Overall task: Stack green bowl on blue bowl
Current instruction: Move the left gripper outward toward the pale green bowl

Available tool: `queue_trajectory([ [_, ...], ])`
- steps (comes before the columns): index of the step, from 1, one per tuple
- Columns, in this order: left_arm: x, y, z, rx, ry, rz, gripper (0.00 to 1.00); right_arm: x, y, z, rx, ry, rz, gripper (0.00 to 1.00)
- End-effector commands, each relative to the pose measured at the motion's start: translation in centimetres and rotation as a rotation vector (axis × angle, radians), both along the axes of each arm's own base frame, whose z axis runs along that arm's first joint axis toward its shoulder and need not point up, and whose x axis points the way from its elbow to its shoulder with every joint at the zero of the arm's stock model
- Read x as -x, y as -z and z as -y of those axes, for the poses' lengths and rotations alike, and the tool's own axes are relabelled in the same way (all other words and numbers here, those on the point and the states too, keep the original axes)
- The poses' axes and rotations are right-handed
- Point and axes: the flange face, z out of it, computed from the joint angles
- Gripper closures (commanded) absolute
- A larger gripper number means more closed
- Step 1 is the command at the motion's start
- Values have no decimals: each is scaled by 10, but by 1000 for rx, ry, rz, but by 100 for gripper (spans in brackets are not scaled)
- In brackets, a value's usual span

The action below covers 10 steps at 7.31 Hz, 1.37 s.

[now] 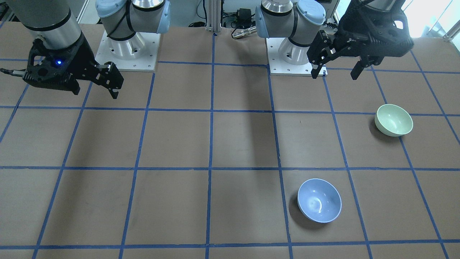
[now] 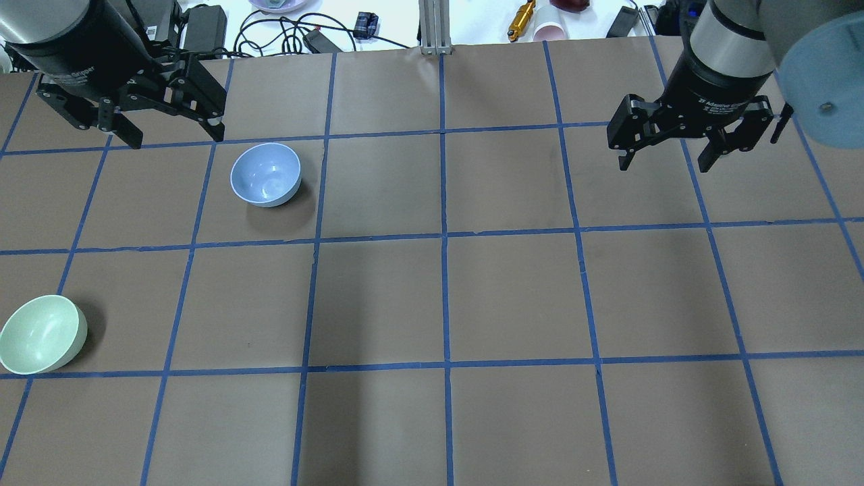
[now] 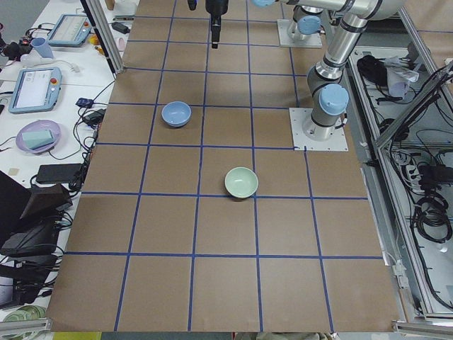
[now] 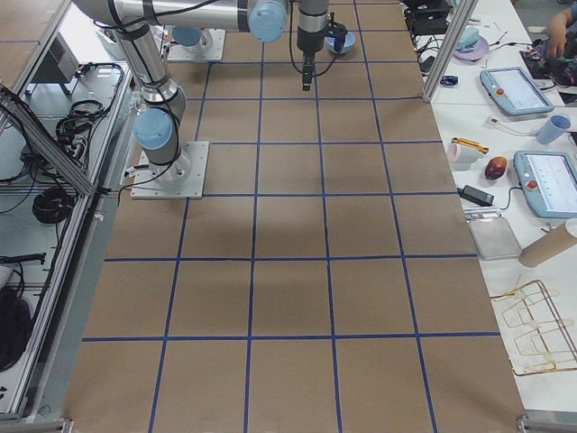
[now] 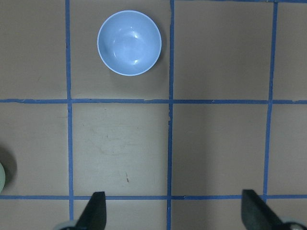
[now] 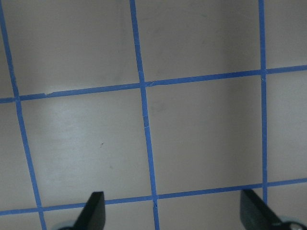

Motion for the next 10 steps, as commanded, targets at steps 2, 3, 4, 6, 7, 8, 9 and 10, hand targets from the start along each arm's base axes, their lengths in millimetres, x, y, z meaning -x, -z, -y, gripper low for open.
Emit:
queue_trajectory([
  [2,0,1,-1,-9,4,-1,0,0,0,0,0,0,-1,0],
  [3,1,1,-2,-9,6,-1,0,0,1,0,-2,0,-1,0],
  [4,0,1,-2,-9,4,1,0,0,0,0,0,0,-1,0],
  [6,0,0,-7,-15,4,0,0,0,0,0,0,0,-1,0],
  [7,0,0,-8,-15,4,0,0,0,0,0,0,0,1,0],
  [8,0,1,-9,-20,4,3,0,0,0,0,0,0,-1,0],
  [9,-1,0,-10,-23,2,4,0,0,0,0,0,0,-1,0],
  [10,-5,4,-11,-40,-5,4,0,0,0,0,0,0,-1,0],
])
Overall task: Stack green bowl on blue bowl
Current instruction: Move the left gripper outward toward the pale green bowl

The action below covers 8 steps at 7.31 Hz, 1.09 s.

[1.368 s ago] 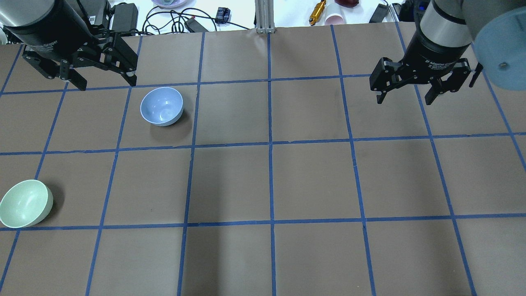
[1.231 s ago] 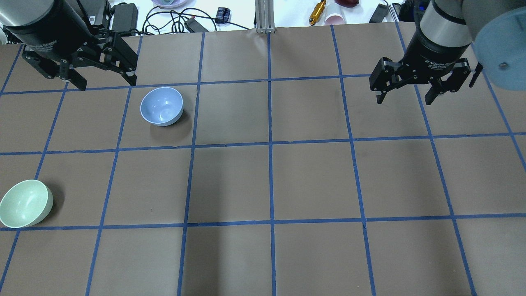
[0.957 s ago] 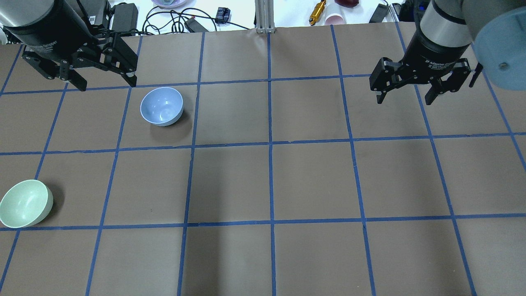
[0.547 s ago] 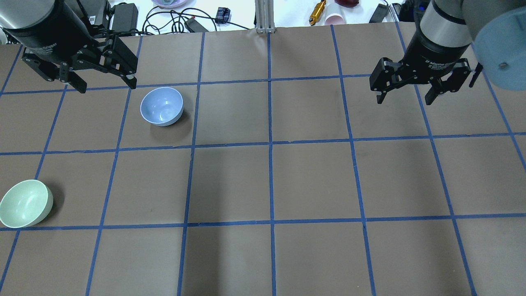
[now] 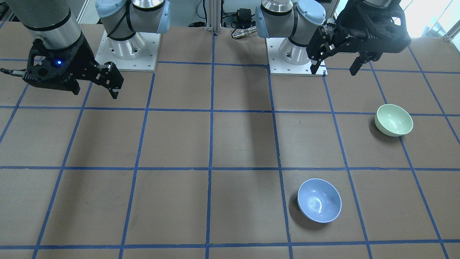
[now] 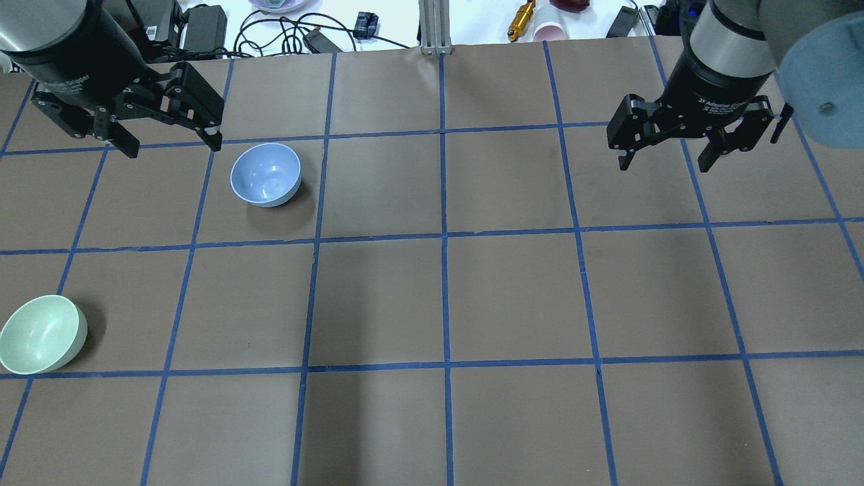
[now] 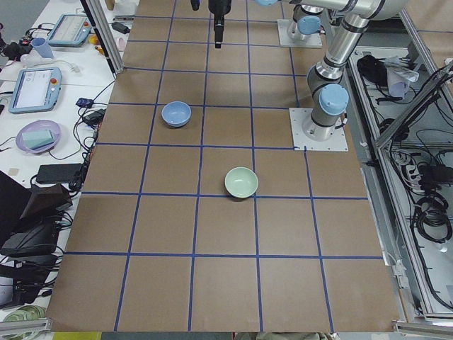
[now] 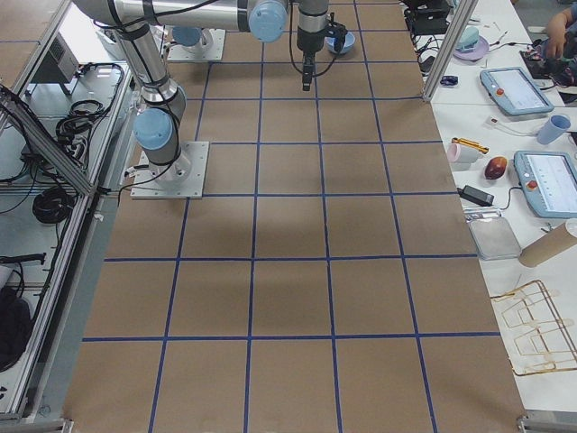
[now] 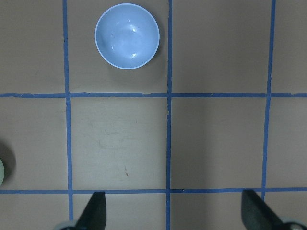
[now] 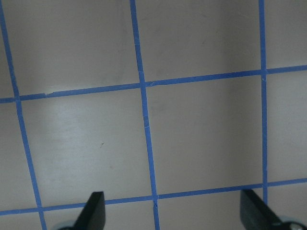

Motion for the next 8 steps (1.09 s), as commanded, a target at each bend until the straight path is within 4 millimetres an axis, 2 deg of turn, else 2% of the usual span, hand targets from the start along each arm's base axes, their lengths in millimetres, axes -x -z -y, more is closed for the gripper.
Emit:
queue_trajectory([
  [1,-10,2,1,-13,-20,-1,0,0,0,0,0,0,0,0],
  [2,-29,5,5,-21,-57,-2,0,0,0,0,0,0,0,0],
  [3,-61,12,10,-38,-65,-8,0,0,0,0,0,0,0,0],
  [4,-96,31,14,-72,-42,-19,0,0,0,0,0,0,0,0],
  [5,-131,55,9,-110,-81,-36,0,0,0,0,0,0,0,0],
  [8,-253,103,-19,-165,-32,-106,0,0,0,0,0,0,0,0],
])
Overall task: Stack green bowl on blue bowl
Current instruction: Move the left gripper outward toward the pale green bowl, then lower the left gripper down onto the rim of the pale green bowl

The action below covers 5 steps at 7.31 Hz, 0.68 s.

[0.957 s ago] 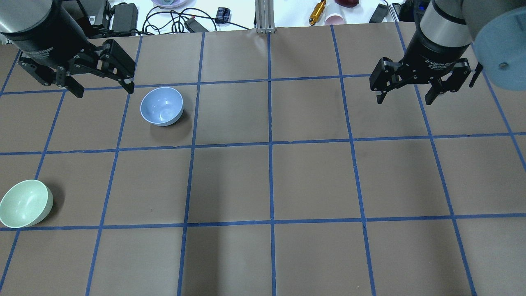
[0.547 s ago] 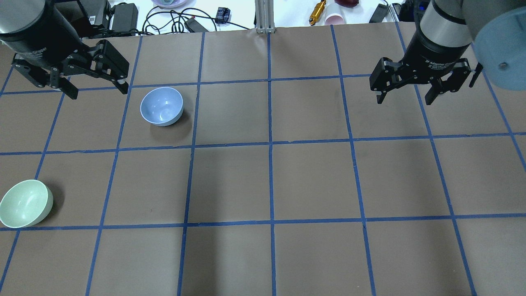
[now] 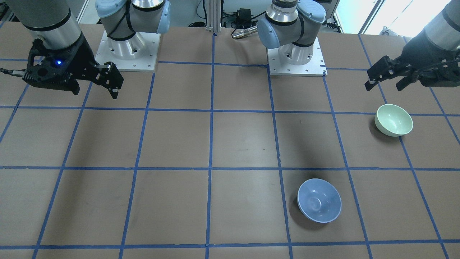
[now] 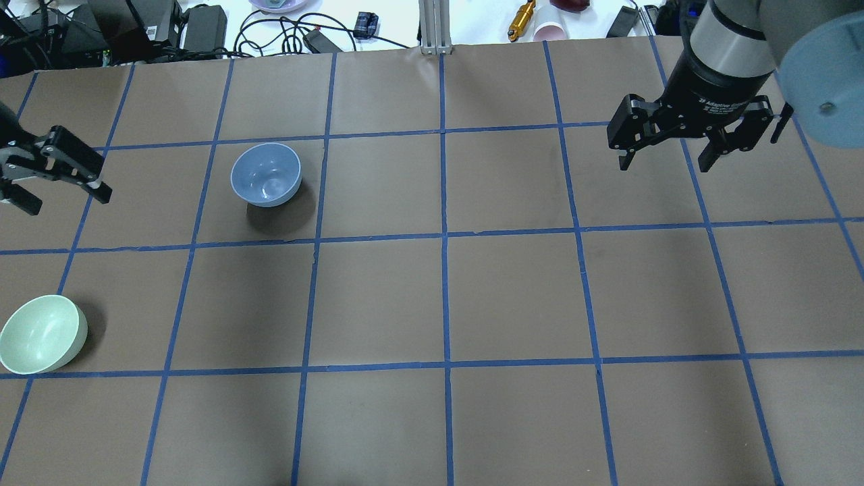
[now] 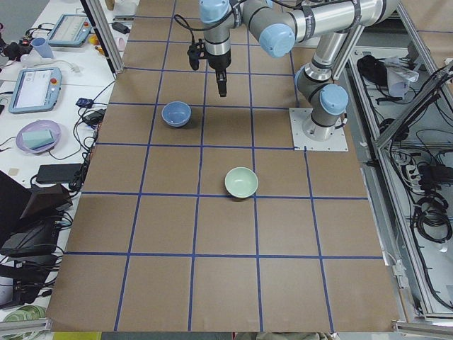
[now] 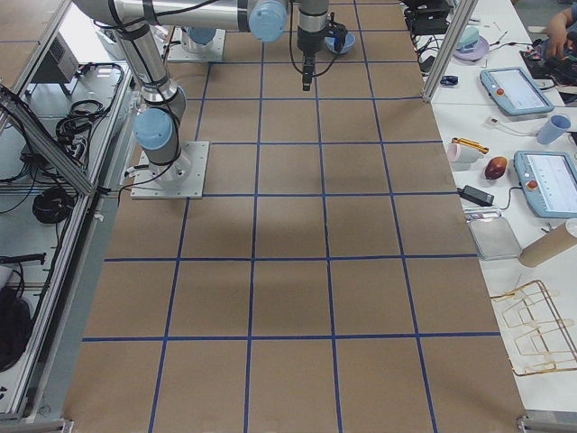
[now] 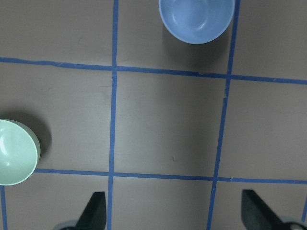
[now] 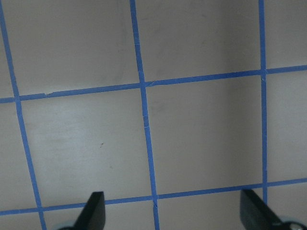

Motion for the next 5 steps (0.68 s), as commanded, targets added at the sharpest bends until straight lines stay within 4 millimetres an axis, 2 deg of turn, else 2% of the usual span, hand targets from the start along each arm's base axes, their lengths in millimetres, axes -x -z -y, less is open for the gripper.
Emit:
queue_trajectory([
  [1,-90,39,-26,5,26,-37,0,0,1,0,-1,0,2,0],
  [2,-125,62,-34,41,79,-24,0,0,0,0,0,0,0,0],
  [4,-195,124,-69,90,48,-27,0,0,0,0,0,0,0,0],
  [5,-215,151,-78,101,49,-25,0,0,0,0,0,0,0,0],
])
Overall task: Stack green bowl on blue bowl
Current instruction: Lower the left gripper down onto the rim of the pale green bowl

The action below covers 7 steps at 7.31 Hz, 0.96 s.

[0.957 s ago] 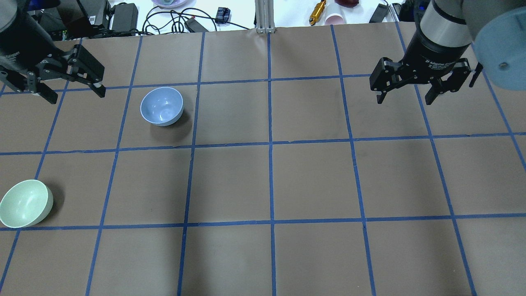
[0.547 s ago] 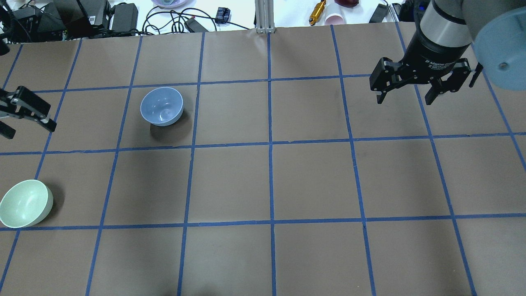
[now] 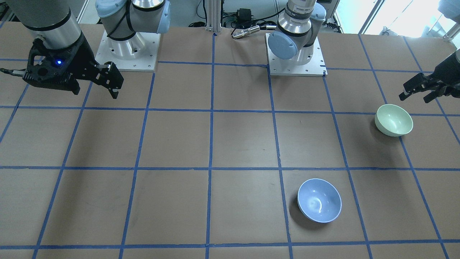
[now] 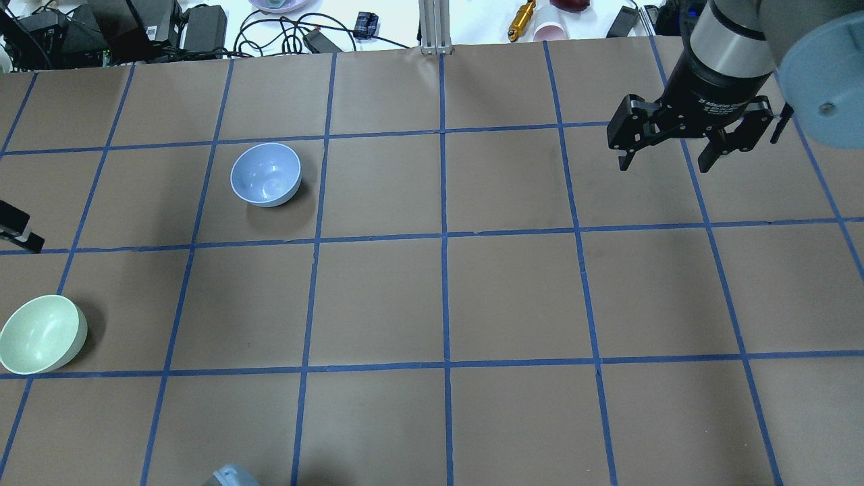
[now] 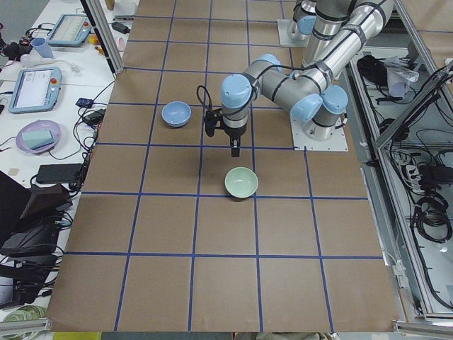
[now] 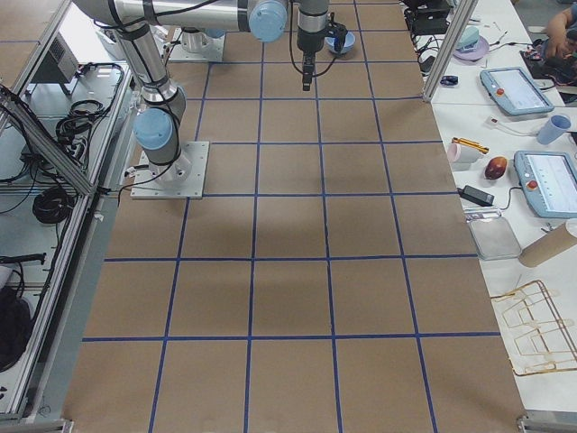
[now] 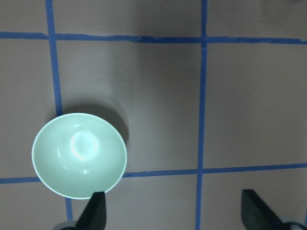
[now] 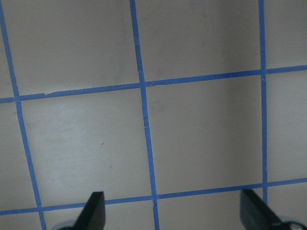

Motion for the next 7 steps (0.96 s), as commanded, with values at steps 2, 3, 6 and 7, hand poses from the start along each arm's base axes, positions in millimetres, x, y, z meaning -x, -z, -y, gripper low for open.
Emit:
queue_trajectory([
  [2,-59,70,-22,19,-40,-1,0,0,0,0,0,0,0,0],
  [3,-75,87,-22,33,-31,15,0,0,0,0,0,0,0,0],
  [6,-97,120,-34,16,-58,-21,0,0,0,0,0,0,0,0],
  [7,-91,128,-37,8,-60,-37,0,0,0,0,0,0,0,0],
])
